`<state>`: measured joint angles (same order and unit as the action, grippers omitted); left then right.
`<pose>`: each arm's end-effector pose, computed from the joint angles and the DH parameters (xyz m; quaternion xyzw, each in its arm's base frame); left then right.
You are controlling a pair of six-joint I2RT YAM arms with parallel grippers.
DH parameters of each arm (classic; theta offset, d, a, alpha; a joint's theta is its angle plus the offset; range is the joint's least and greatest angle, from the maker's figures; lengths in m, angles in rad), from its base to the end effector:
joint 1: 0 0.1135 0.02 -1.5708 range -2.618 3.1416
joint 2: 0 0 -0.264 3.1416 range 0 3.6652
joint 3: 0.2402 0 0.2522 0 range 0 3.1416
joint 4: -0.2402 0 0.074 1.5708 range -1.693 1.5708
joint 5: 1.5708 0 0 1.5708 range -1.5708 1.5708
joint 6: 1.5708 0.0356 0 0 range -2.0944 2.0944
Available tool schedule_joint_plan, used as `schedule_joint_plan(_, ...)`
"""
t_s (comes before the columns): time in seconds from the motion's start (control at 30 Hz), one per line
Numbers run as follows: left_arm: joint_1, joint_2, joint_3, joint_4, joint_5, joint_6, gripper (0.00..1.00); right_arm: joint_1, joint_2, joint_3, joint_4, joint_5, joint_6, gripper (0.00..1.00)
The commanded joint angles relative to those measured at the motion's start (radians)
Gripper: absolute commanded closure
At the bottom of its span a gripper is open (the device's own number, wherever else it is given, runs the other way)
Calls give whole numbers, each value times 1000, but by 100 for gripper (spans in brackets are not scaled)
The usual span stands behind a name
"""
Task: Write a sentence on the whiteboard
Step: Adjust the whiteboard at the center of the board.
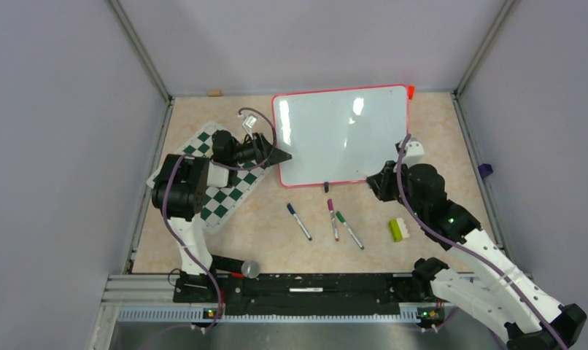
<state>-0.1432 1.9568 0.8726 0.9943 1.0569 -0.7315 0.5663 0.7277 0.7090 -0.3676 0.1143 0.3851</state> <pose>0.3698 -0.0846 0.1614 0.1407 0.7087 -0.5839 0.3701 0.1458 0.0879 0.3033 -0.0432 0.8278 0.2131 0.5171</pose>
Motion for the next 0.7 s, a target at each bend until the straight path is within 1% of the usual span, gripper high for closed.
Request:
schedule_joint_plan(0.0, 5, 82, 58, 248, 102, -162, 1, -9, -1, 73, 19, 3, -11, 100)
schedule_joint_plan(0.13, 7, 220, 129, 603, 157, -465, 1, -9, 1, 79, 29, -10, -5, 100)
schedule_joint_plan(0.17, 9, 244, 149, 623, 163, -503, 1, -9, 0, 79, 31, -13, -5, 100)
schedule_joint_plan(0.27, 11, 251, 153, 626, 166, -505, 1, -10, 0, 74, 38, -13, -5, 100)
schedule_joint_plan(0.6, 25, 200, 89, 625, 183, -430, 1, -9, -5, 65, 55, -37, -6, 100)
schedule_joint_plan(0.67, 25, 184, 83, 599, 185, -397, 1, -9, -13, 60, 53, -42, -5, 100)
